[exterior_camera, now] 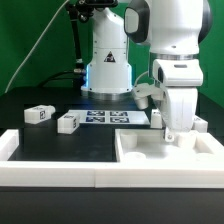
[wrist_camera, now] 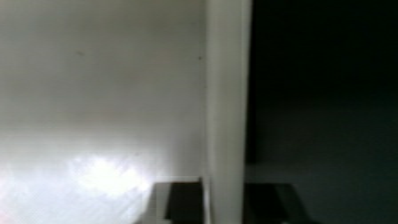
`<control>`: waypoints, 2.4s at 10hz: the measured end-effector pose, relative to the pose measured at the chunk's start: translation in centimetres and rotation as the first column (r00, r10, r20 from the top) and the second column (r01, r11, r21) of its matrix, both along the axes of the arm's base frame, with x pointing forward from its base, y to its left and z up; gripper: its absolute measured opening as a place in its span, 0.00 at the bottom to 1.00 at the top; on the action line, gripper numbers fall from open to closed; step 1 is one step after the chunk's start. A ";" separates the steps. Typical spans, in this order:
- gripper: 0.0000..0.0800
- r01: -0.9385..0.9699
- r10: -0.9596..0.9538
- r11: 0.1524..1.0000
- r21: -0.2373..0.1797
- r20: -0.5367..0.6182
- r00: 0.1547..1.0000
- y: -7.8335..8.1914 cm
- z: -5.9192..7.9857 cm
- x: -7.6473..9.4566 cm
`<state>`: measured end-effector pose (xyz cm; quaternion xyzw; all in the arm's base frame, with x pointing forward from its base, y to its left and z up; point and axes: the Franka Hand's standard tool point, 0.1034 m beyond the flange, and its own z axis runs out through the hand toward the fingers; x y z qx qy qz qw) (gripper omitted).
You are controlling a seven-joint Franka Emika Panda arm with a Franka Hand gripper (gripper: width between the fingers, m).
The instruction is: Assemble one leg
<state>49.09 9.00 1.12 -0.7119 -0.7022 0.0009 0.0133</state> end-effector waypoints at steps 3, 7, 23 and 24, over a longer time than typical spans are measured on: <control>0.57 0.001 -0.001 1.000 0.000 0.000 1.000 -0.1 0.0 0.0; 0.80 0.002 -0.002 1.000 -0.001 0.000 1.000 -0.1 0.0 0.0; 0.81 0.917 -0.917 0.399 -0.003 -0.019 0.399 5.5 2.8 -5.3; 0.81 0.948 -0.948 0.319 -0.007 -0.027 0.318 6.0 2.7 -5.5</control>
Offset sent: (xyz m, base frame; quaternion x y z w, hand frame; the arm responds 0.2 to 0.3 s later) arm 0.0000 0.0000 0.0000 0.0000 0.0000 0.0000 1.0000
